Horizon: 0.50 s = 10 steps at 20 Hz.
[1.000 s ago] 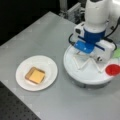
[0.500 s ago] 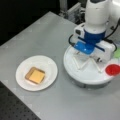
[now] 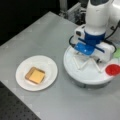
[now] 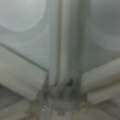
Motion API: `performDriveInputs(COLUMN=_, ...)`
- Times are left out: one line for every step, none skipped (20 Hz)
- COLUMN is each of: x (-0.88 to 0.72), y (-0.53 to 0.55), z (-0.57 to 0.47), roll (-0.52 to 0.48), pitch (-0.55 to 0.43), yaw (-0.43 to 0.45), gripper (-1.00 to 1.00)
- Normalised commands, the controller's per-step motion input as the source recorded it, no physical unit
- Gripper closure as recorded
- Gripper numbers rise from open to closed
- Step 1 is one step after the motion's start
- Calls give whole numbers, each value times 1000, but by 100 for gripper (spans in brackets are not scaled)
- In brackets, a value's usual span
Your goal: Ingredient selection for cheeseburger or sandwich
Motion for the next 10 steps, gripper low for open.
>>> performDriveInputs(x=-163, y=82, z=-92, roll=-133, pitch=-123, yaw=120, gripper=-100)
performDriveInputs(x=-167, y=81, z=-72, roll=-134, pitch=-116, yaw=122, gripper=-100)
performDriveInputs(x=-172, y=77, z=-61, roll=-135, pitch=-118, yaw=123, gripper=-100)
performDriveInputs(x=-177, y=71, z=-56, roll=-138, pitch=-120, yaw=128, gripper=-100)
performDriveInputs(x=-185, y=68, z=-57, roll=-140, pitch=-121, yaw=135, gripper=-100)
performDriveInputs(x=-195, y=65, z=-56, roll=-144, pitch=-113, yaw=144, gripper=-100)
performDriveInputs(x=-198, y=59, z=-59, roll=-144, pitch=-110, yaw=144, gripper=-100)
performDriveInputs(x=-206, y=59, z=-59, roll=-143, pitch=-102, yaw=154, gripper=-100)
performDriveInputs(x=-213, y=57, z=-58, roll=-138, pitch=-96, yaw=164, gripper=-100)
performDriveInputs(x=-219, y=47, z=-60, roll=-131, pitch=-87, yaw=175, gripper=-100)
